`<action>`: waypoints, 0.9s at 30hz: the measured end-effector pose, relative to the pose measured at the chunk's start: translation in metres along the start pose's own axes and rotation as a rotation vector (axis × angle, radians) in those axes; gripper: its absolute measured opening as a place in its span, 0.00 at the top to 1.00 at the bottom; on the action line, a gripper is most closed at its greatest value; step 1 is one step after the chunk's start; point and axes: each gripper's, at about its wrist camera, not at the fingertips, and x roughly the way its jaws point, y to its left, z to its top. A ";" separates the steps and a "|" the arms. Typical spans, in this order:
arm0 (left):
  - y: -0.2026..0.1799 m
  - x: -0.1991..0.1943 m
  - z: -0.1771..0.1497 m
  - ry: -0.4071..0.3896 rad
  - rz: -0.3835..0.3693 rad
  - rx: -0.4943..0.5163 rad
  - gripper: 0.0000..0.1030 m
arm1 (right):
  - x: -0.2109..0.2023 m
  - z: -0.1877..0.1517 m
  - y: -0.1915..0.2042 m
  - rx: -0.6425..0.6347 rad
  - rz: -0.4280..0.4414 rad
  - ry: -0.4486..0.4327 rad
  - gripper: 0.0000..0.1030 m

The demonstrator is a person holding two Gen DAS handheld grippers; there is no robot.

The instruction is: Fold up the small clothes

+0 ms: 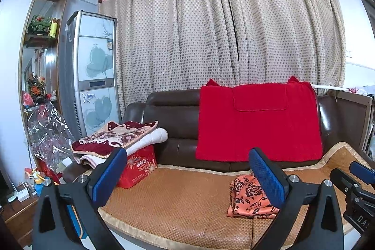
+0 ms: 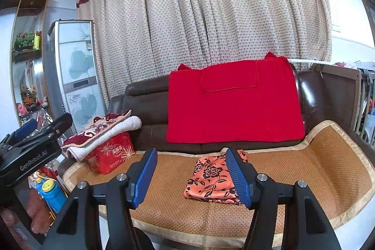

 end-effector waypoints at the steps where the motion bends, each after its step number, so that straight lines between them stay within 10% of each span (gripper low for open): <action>1: 0.001 -0.001 0.000 -0.002 0.003 -0.003 0.00 | -0.001 0.000 0.001 -0.003 -0.004 -0.002 0.37; 27: 0.024 -0.008 0.000 -0.005 0.018 -0.034 0.00 | -0.008 -0.004 0.024 -0.018 -0.018 0.016 0.37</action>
